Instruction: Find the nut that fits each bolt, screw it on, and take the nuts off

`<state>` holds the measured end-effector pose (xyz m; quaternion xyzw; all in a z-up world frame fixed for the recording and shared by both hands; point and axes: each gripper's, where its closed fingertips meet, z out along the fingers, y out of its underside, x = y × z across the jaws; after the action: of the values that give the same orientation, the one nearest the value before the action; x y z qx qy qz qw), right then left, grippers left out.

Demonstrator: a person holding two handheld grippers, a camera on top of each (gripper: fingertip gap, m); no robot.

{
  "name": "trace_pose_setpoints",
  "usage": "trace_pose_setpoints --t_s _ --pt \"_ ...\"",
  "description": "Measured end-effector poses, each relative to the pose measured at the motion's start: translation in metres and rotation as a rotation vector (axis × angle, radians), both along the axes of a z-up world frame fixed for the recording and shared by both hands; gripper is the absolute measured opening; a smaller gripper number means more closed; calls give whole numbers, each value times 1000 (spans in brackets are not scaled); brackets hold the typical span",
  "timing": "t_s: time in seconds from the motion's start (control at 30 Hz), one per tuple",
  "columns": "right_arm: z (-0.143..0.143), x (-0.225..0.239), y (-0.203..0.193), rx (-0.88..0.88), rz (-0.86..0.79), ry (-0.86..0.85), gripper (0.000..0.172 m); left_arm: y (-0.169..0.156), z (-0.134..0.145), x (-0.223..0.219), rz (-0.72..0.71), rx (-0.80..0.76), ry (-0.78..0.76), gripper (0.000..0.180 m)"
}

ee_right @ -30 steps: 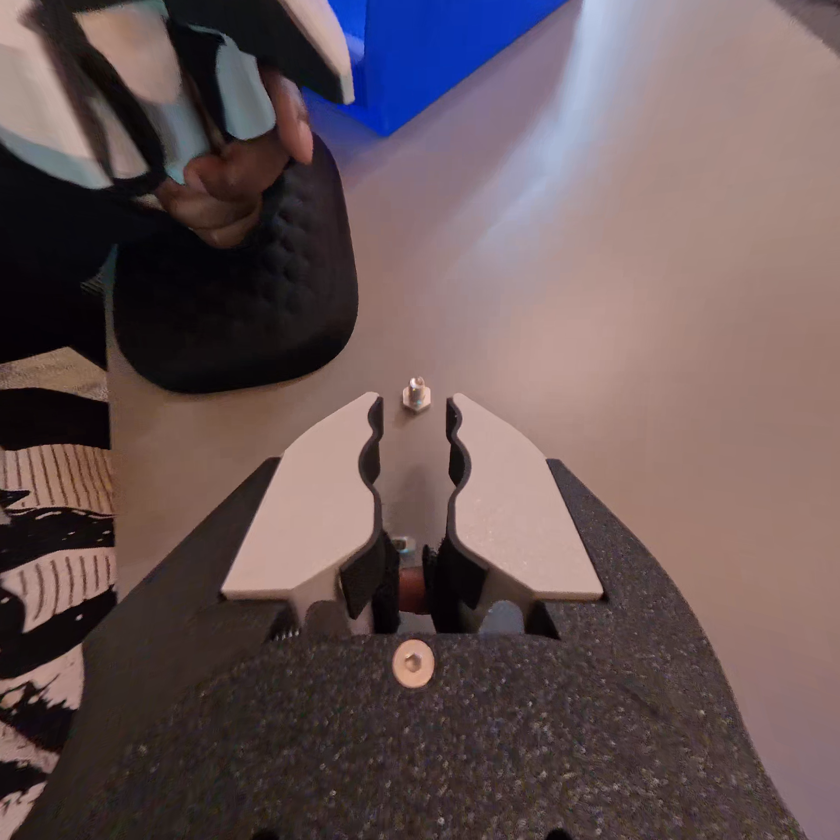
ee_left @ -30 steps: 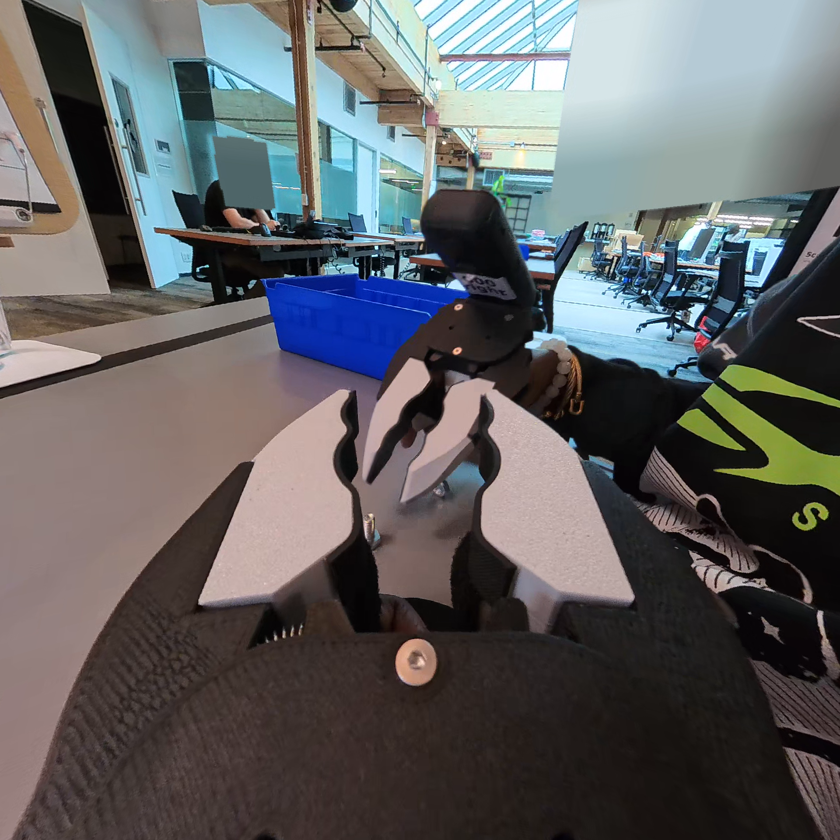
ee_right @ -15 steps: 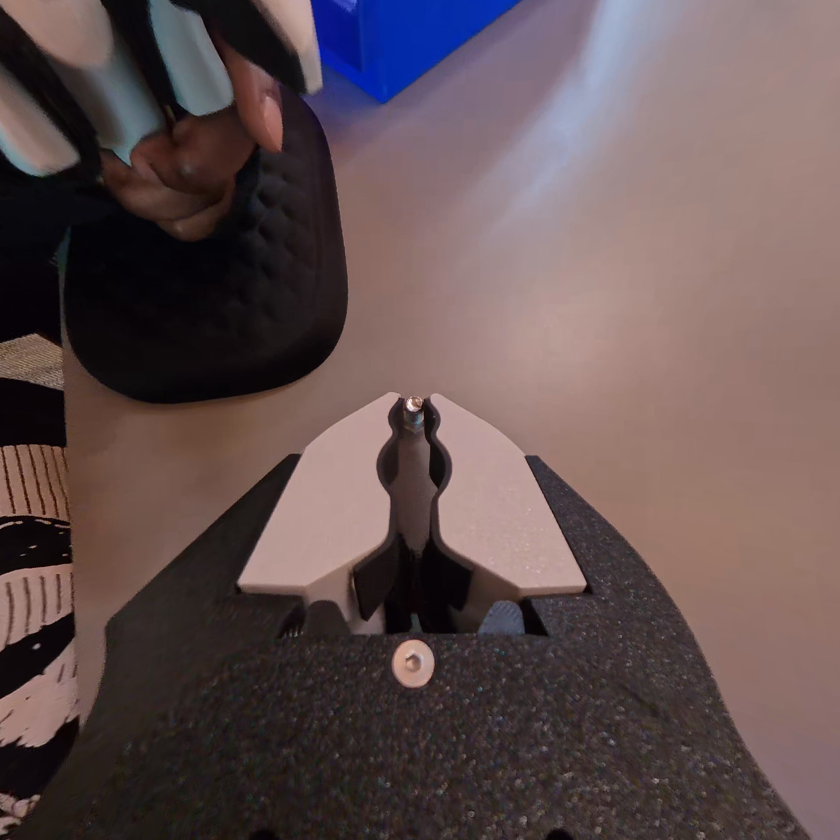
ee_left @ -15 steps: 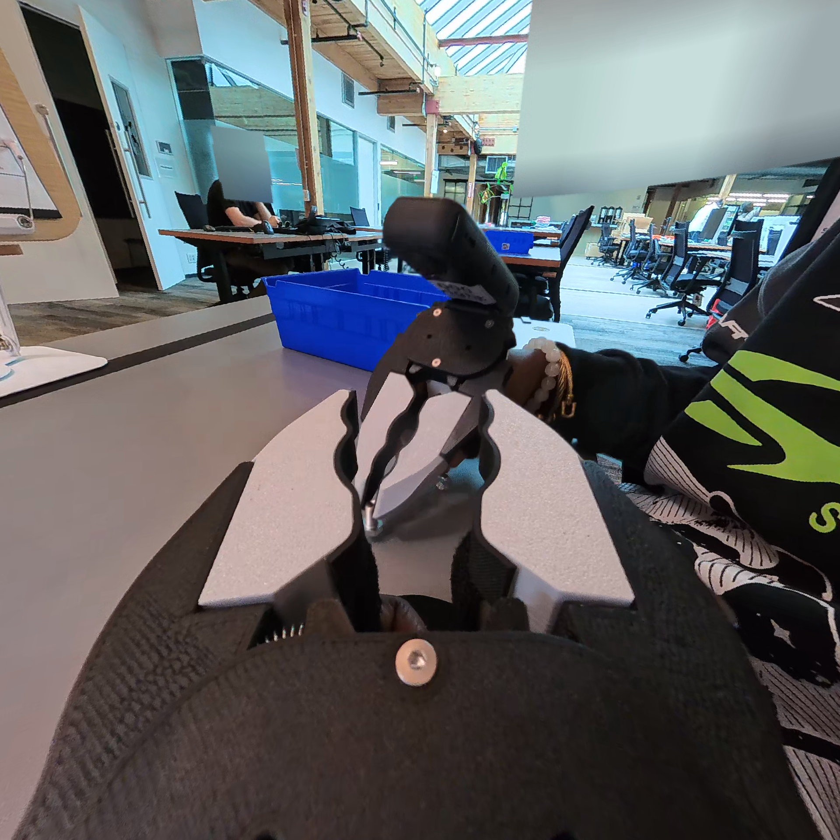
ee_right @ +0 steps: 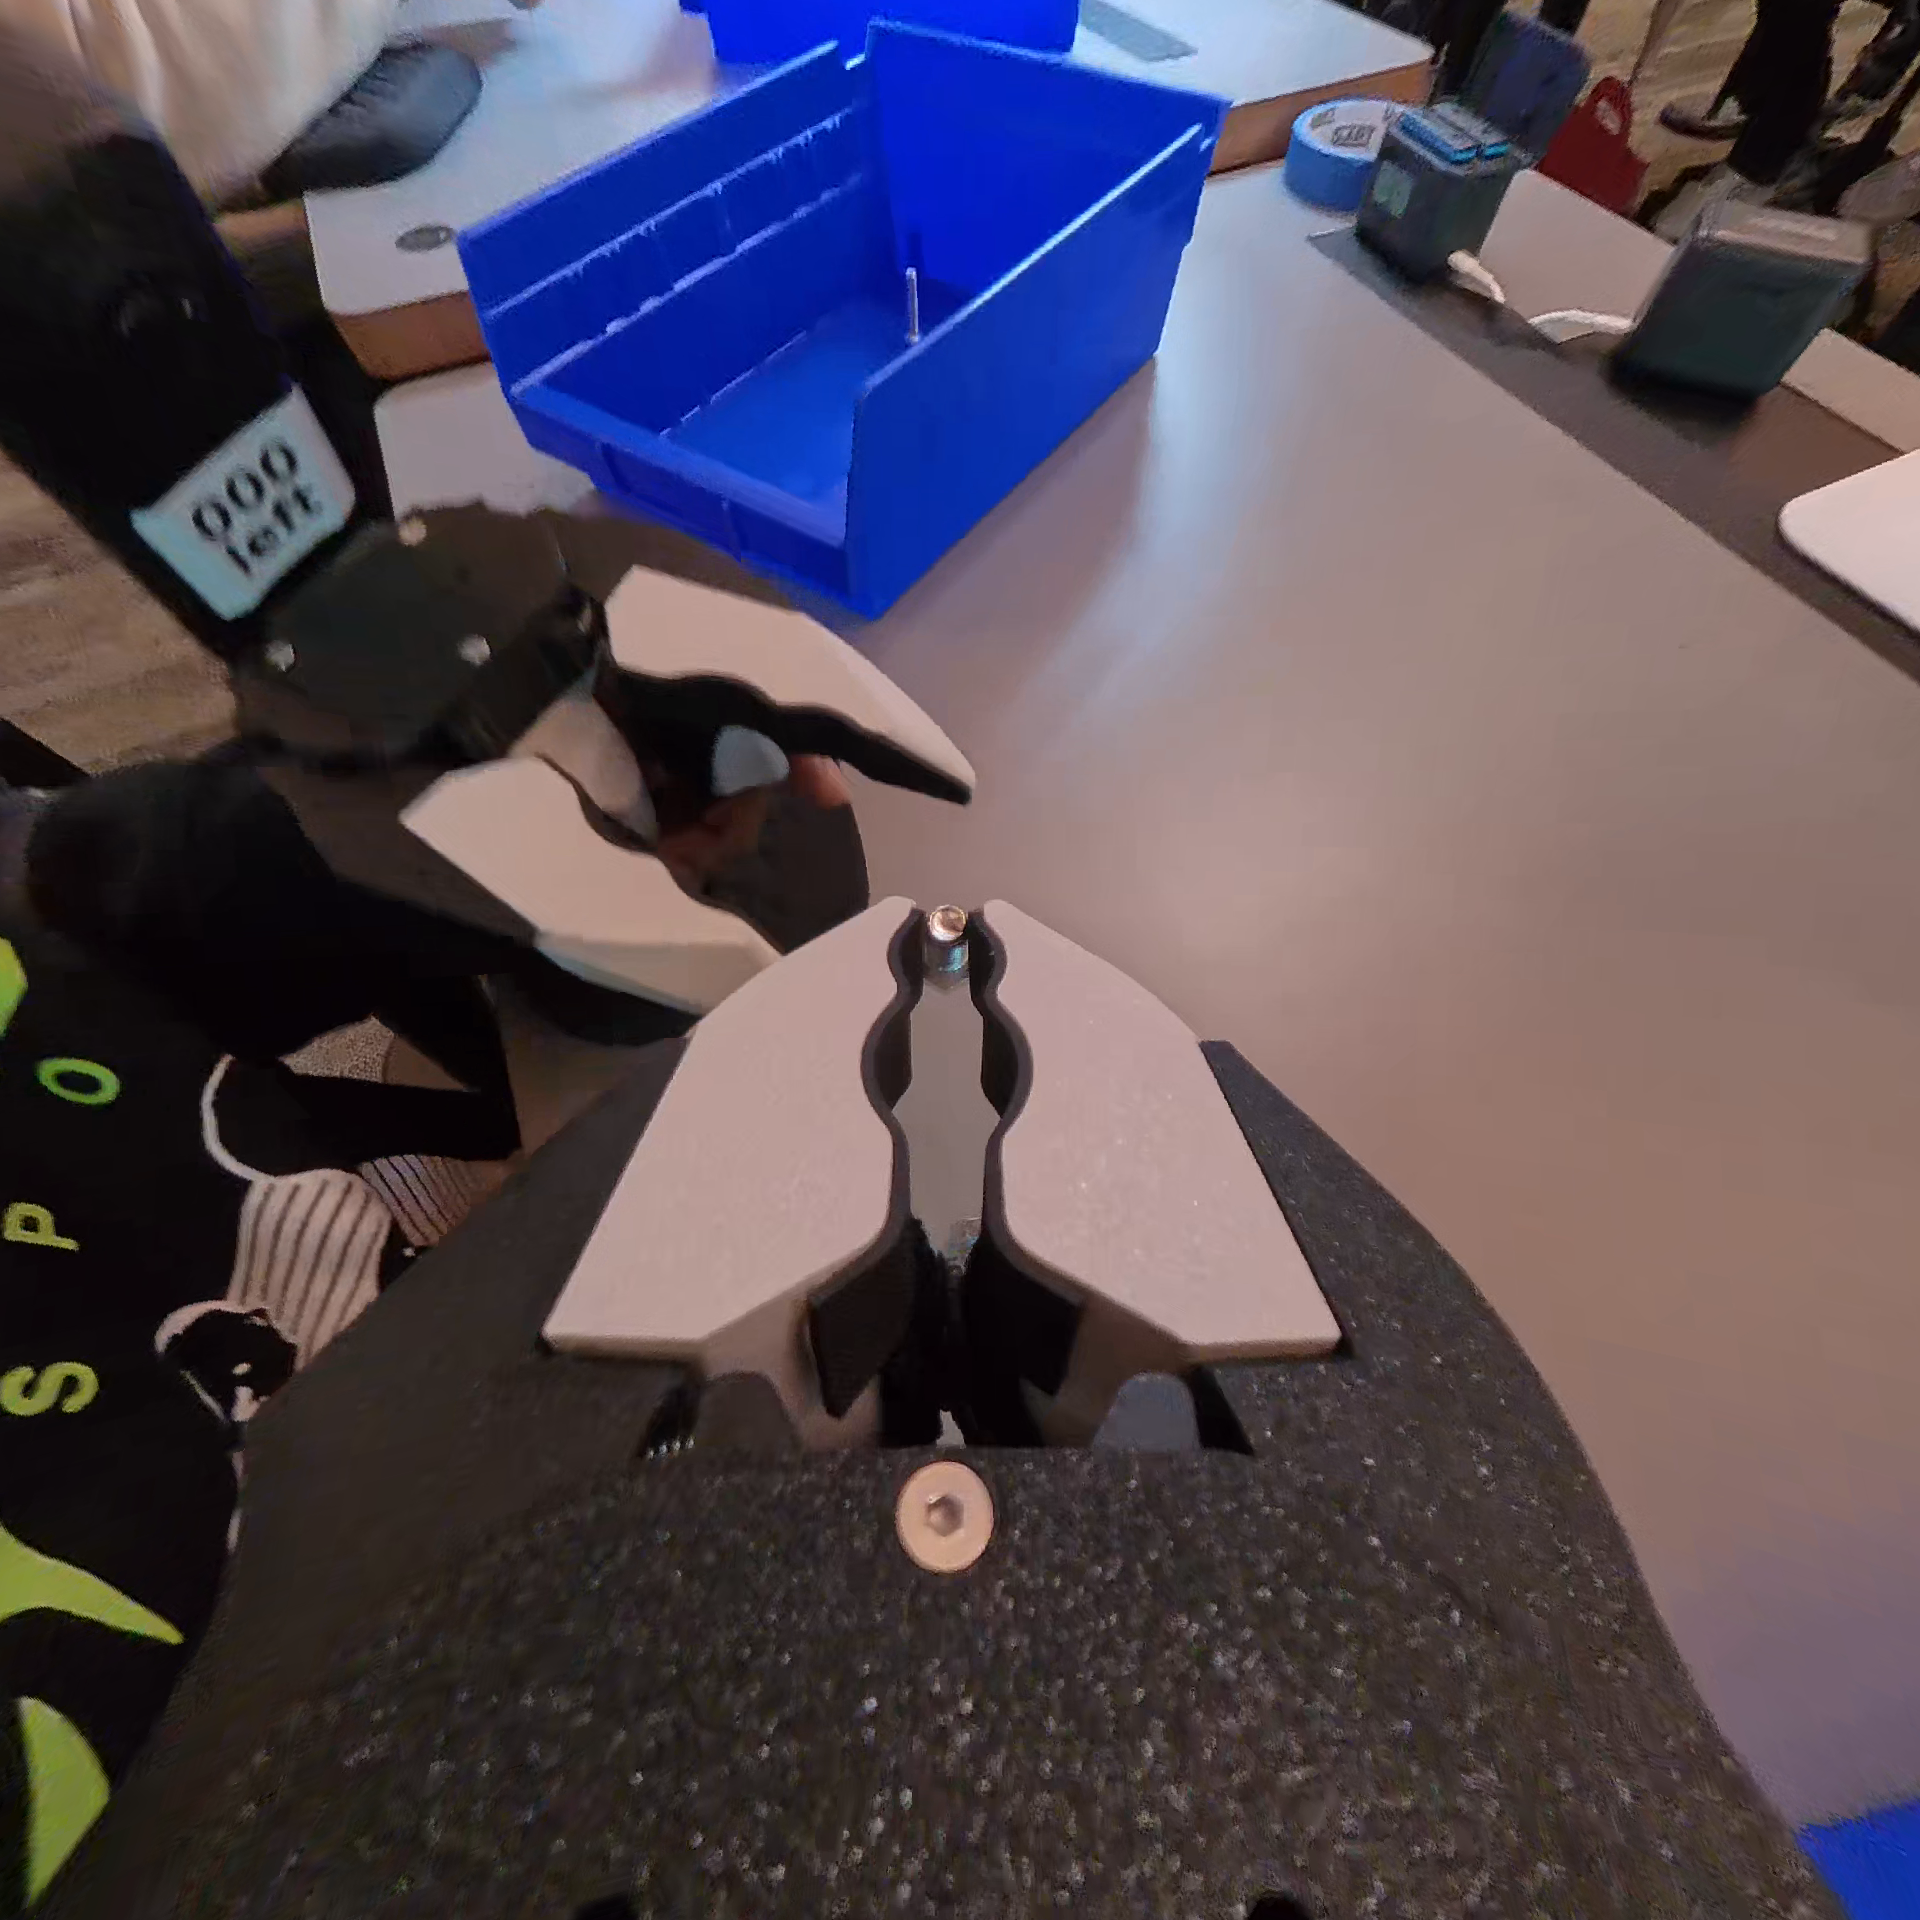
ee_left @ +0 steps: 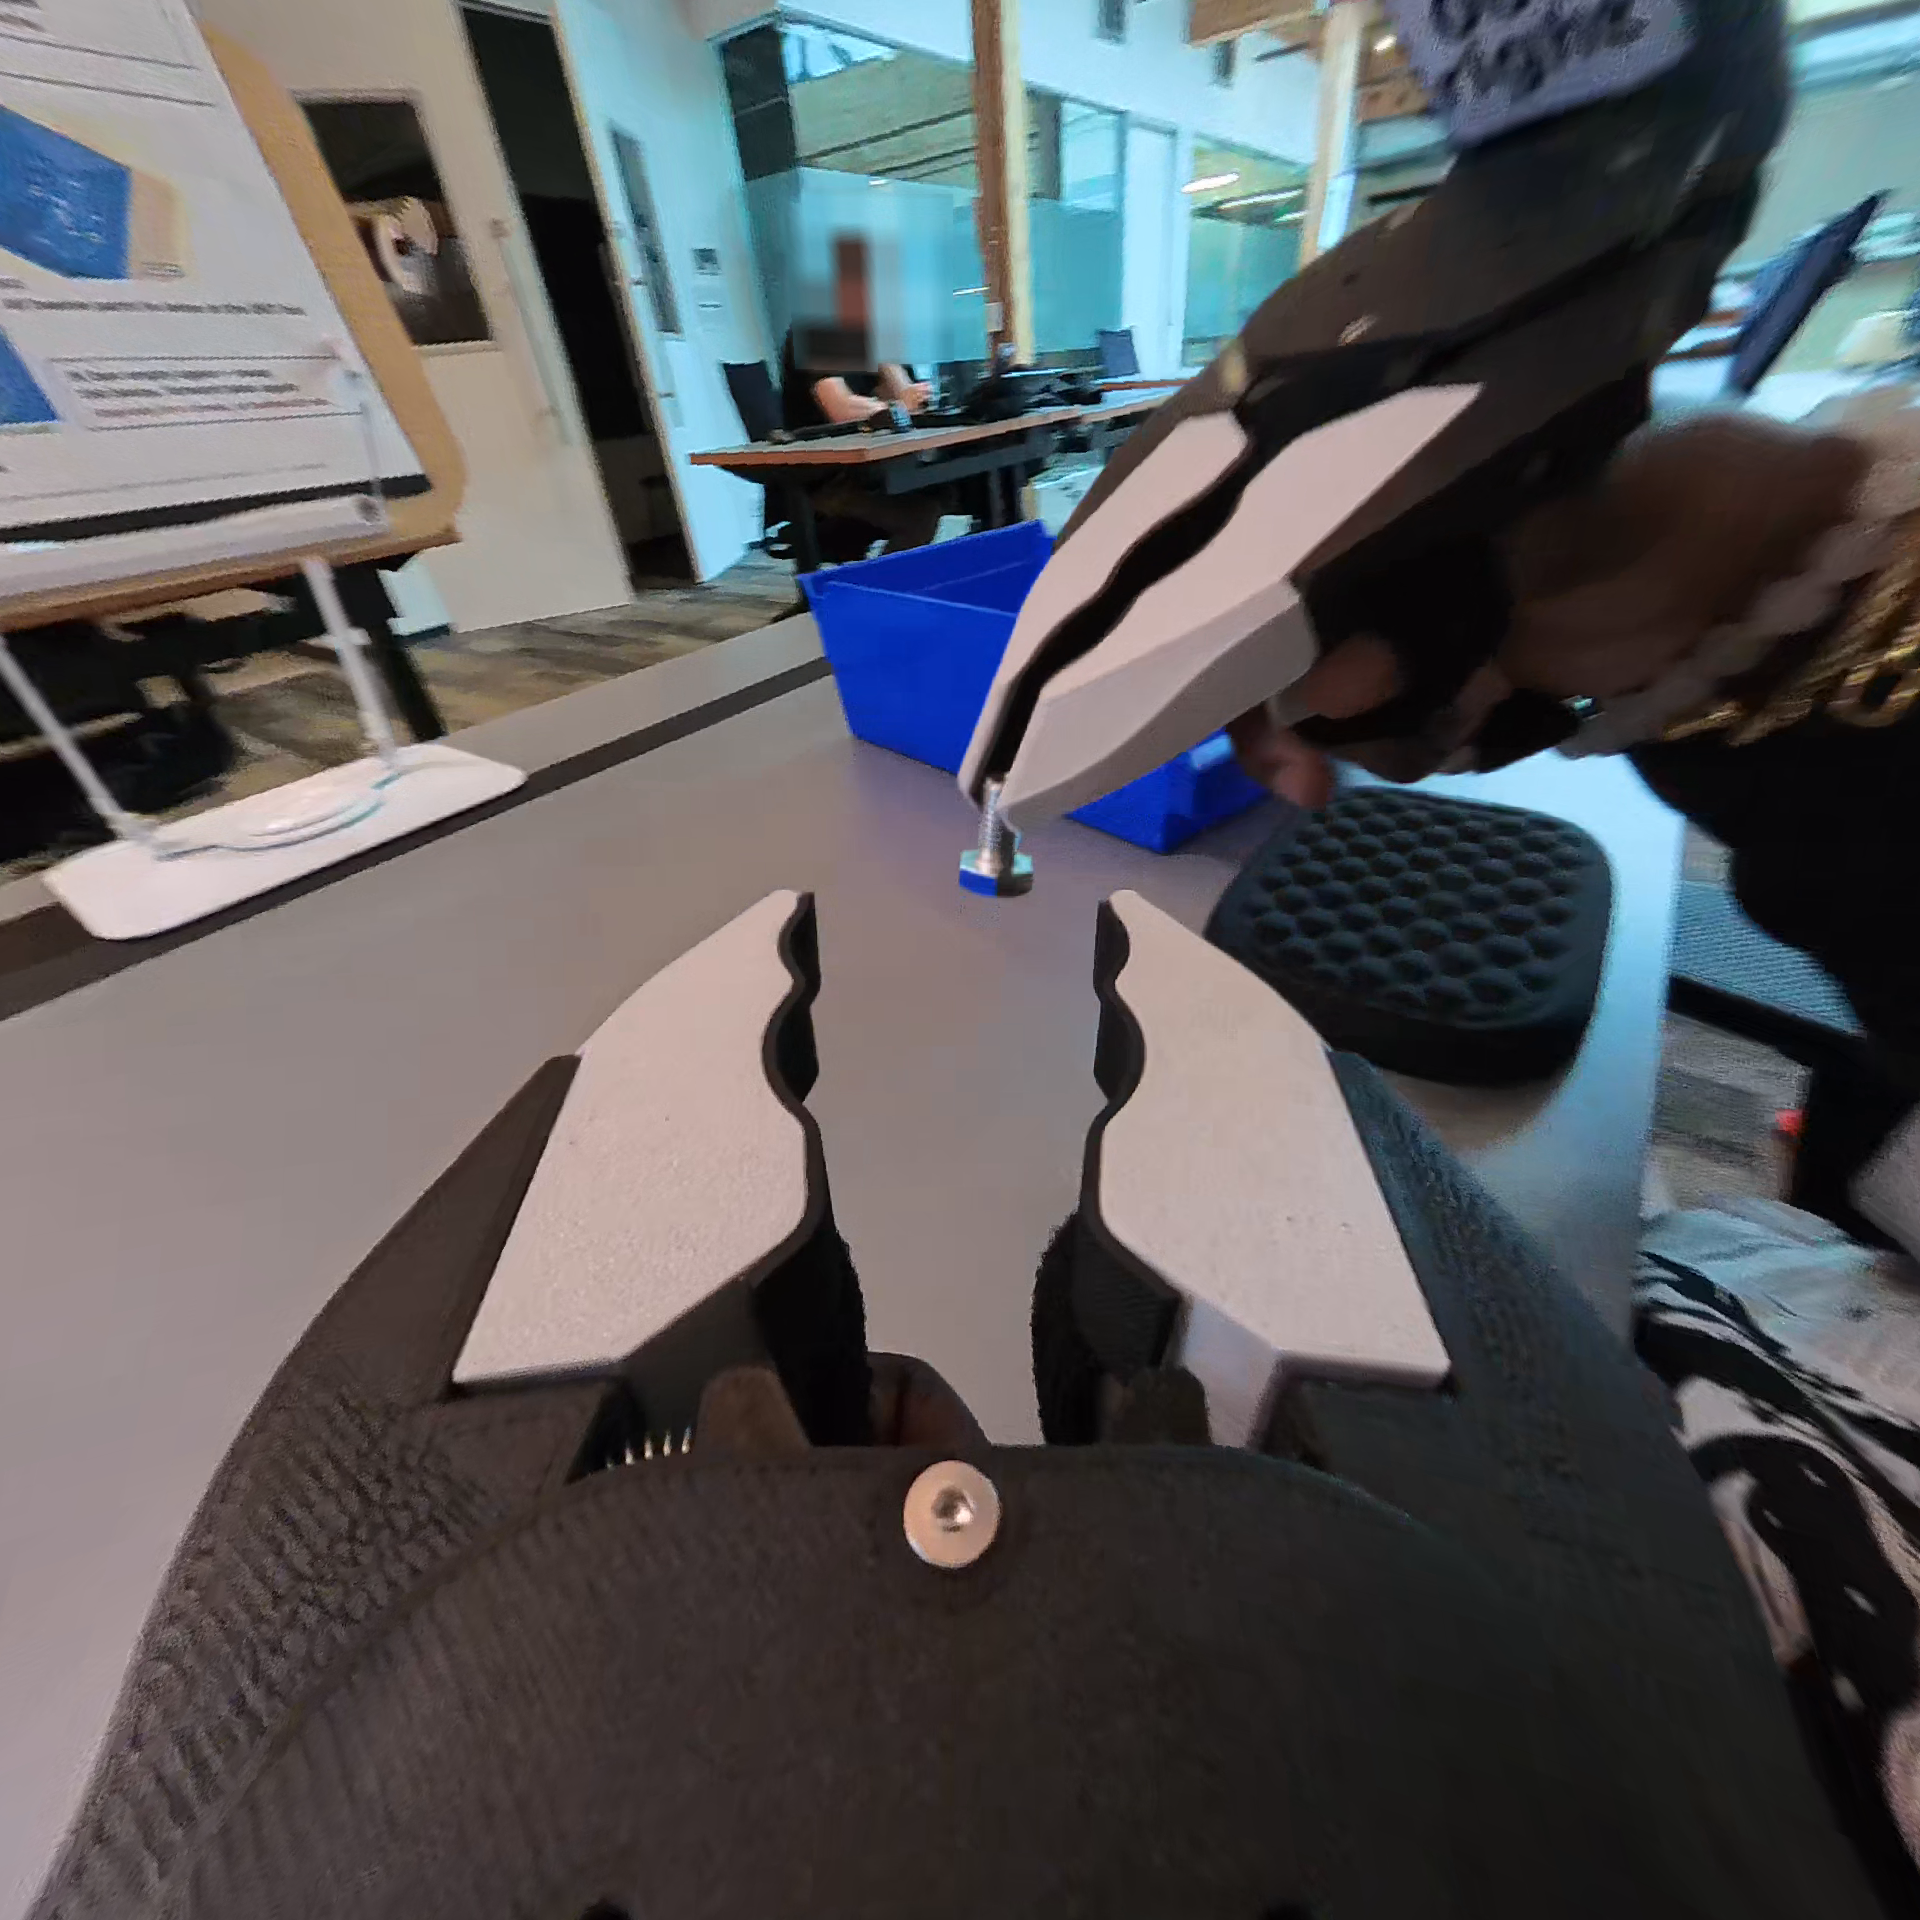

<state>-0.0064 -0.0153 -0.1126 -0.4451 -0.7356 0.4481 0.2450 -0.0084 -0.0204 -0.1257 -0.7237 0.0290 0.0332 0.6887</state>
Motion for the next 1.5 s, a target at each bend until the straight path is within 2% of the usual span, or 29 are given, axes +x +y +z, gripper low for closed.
trace_pose_setpoints --t_s 0.1,0.27,0.6,0.9,1.0,1.07,1.17,1.27,1.33,1.5 --pt "8 4 0 -1 -30 3 8 10 -2 1 83 -5 78 51" --pt "11 11 -7 12 -18 4 8 17 -2 14 51 4 106 40" --pt "8 13 -13 8 -2 0 8 19 -2 19 25 21 86 19" --pt "9 14 -14 -1 16 9 8 17 0 20 -12 29 50 15" --pt "13 18 -8 -3 59 21 20 10 4 13 -55 62 -42 15" --pt "1 27 -1 37 131 -48 24 2 7 6 -84 89 -76 15" --pt "-42 38 16 129 199 -201 27 -9 9 -1 -107 124 -95 15" --pt "-92 43 29 139 194 -322 23 -13 13 -4 -129 166 -140 15" --pt "-113 43 31 131 169 -345 23 -13 12 -4 -136 164 -147 15" --pt "-119 34 25 167 126 -283 26 -12 10 -3 -138 149 -134 15"
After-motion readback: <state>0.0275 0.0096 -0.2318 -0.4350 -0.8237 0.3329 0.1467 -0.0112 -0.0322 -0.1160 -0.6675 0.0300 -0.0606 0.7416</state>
